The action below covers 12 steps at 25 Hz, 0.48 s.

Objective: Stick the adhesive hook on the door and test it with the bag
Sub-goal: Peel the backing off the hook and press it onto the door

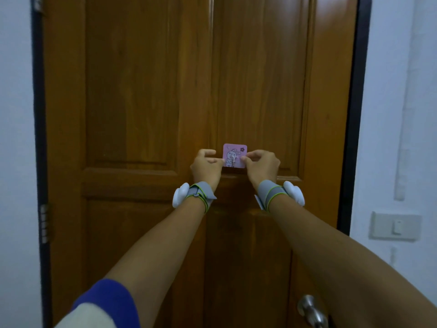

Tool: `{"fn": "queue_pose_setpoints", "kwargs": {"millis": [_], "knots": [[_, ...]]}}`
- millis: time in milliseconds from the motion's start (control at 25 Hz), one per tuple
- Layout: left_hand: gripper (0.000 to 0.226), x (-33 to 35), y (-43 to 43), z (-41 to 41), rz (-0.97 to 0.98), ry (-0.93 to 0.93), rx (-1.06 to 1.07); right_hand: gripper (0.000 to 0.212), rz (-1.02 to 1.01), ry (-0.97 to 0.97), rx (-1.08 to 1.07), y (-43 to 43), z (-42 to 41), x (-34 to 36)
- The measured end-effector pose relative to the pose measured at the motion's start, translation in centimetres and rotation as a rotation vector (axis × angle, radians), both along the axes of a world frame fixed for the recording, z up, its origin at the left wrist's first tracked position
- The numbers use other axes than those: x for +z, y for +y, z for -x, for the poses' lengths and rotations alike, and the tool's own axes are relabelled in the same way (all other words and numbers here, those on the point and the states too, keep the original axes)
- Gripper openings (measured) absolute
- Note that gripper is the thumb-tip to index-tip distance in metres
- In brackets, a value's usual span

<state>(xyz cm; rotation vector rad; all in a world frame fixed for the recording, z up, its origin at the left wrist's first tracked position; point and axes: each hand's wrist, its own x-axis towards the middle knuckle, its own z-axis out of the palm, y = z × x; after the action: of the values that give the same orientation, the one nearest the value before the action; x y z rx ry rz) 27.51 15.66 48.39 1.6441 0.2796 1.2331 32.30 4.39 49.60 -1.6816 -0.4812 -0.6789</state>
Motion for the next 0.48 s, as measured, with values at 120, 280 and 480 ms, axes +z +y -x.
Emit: {"fn": "queue_pose_setpoints", "kwargs": {"millis": [120,280,480], "knots": [[0.034,0.9,0.6,-1.0,-0.008,-0.042,-0.005,0.012,-0.031,-0.003,-0.012,0.5,-1.0,0.7],[0.031,1.1,0.3,-1.5,-0.059,-0.046,0.028,0.013,-0.048,-0.007,-0.028,0.3,-1.6,1.0],[0.033,0.7,0.2,-1.8,-0.106,-0.022,0.072,0.012,-0.007,-0.021,-0.032,0.4,-2.1,0.9]]}}
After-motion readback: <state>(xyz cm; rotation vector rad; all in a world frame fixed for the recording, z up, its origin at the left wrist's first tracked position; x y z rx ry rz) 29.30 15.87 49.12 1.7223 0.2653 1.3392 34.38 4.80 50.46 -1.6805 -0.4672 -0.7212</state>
